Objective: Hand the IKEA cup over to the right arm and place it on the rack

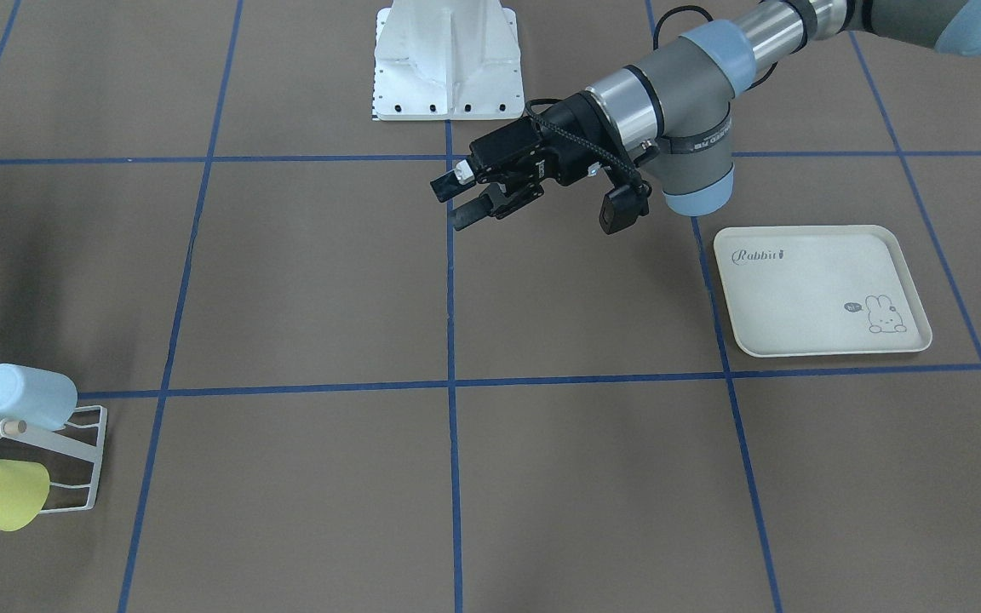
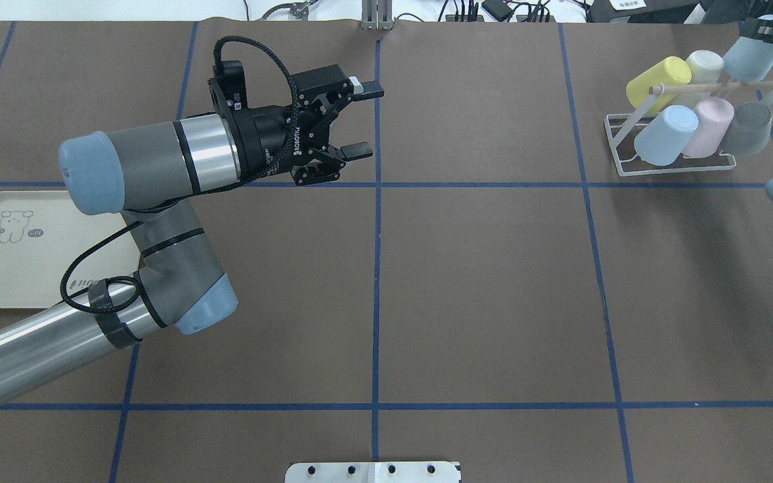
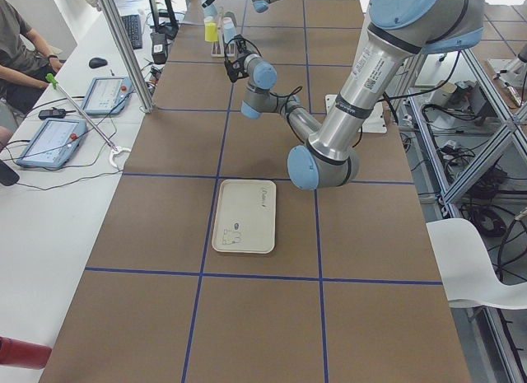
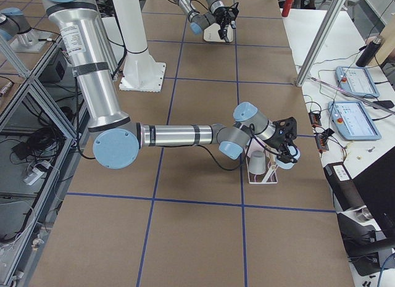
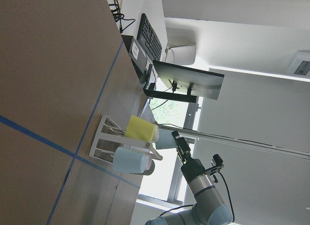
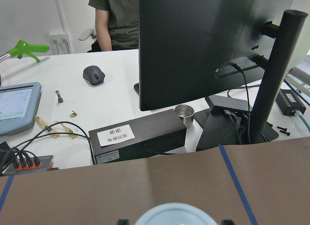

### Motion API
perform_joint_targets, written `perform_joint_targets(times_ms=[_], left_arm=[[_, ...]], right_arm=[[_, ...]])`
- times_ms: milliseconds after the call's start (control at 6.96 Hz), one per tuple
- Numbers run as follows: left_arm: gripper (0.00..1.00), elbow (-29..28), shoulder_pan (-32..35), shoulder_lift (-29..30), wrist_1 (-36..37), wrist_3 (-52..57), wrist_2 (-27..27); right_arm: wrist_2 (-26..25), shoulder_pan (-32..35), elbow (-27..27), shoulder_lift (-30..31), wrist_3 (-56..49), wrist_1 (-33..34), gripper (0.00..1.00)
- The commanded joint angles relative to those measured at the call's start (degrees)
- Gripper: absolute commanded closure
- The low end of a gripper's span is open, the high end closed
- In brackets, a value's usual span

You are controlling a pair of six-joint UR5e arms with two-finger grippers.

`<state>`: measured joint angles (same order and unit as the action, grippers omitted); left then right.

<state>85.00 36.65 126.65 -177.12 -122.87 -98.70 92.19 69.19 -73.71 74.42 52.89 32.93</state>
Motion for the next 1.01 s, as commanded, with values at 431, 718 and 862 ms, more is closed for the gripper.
perform_joint_targets(times_ms=[431, 718, 862], left_arm=[[0.01, 0.08, 0.79, 0.09, 0.02, 1.13, 0.09], [0.01, 0.33, 1.58, -2.18, 3.94, 16.78, -0.44], [0.01, 0.51, 2.45, -5.07, 7.02, 25.57, -0.44]], right_arm=[[-0.17, -1.26, -0.37, 0.55, -0.16, 0.03, 0.01], [8.54, -0.47, -3.35, 0.2, -1.29, 0.38, 0.01], [18.63, 5.11, -3.54, -0.32, -3.82, 1.08, 0.01]])
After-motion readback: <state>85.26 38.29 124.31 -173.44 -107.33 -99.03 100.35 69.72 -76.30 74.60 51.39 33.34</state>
